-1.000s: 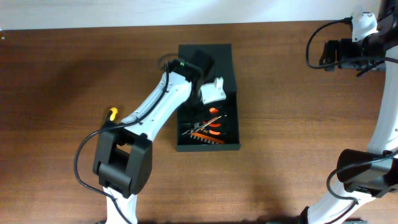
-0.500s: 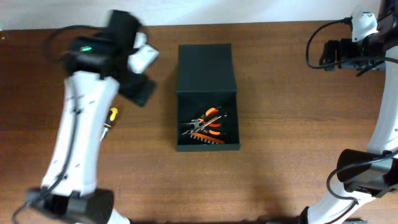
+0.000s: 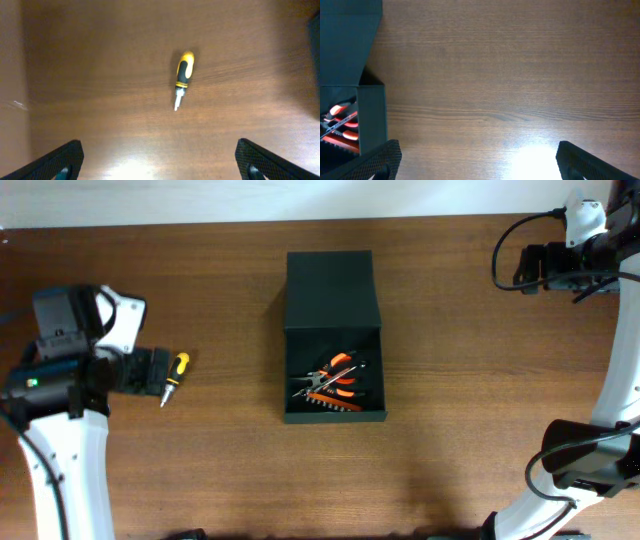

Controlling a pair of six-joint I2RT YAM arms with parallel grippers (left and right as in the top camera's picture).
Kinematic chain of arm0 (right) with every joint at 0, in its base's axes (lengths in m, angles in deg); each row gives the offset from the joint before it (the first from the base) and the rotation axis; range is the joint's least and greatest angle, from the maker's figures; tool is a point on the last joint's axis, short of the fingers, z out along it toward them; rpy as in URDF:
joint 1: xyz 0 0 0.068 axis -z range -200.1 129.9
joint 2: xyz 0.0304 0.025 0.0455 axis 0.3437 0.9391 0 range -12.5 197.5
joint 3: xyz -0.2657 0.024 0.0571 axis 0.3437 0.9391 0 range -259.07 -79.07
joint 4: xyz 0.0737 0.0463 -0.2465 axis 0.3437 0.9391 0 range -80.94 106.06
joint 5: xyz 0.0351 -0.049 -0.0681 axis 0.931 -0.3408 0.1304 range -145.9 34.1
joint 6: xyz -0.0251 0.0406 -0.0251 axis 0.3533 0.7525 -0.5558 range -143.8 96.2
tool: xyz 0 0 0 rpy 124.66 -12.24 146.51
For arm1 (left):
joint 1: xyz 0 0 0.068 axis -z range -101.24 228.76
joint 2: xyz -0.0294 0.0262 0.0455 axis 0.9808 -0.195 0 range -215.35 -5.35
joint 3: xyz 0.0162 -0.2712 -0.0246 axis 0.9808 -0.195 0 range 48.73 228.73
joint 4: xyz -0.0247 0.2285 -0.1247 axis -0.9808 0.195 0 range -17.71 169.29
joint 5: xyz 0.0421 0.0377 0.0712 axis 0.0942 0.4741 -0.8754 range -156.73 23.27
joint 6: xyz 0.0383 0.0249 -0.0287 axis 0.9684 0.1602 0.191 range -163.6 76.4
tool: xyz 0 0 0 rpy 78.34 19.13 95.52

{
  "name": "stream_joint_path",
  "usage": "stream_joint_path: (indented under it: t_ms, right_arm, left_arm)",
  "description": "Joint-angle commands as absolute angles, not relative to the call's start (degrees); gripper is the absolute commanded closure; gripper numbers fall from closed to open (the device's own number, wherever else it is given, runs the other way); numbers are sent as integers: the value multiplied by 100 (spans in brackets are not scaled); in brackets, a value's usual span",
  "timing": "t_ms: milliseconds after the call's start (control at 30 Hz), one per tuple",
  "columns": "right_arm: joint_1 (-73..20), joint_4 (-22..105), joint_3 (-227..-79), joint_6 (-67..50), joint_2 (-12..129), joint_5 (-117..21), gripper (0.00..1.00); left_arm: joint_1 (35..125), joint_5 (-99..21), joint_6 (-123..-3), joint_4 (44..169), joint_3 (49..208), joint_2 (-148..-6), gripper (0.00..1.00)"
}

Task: Pack container
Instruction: 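Release the wrench and move the left gripper to the yellow screwdriver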

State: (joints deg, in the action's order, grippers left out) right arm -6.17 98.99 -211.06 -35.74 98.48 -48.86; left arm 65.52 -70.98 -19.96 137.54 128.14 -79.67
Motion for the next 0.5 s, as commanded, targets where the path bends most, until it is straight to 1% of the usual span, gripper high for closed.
stream_joint_path:
  t_ms: [0, 100, 467]
  right_arm:
    - [-621, 9880, -21086, -3531, 9857, -4813, 1]
    - [-621, 9880, -21086, -3531, 9857, -4813, 1]
    - [-621, 9871, -21086, -3531, 9857, -4816, 1]
  left_arm:
    - [6211, -6398, -1338, 12974, 11757, -8264, 1]
    - [6209, -6300, -1135, 12432, 11455, -8693, 1]
    - [6209, -6304, -866, 11627, 11455, -10343, 1]
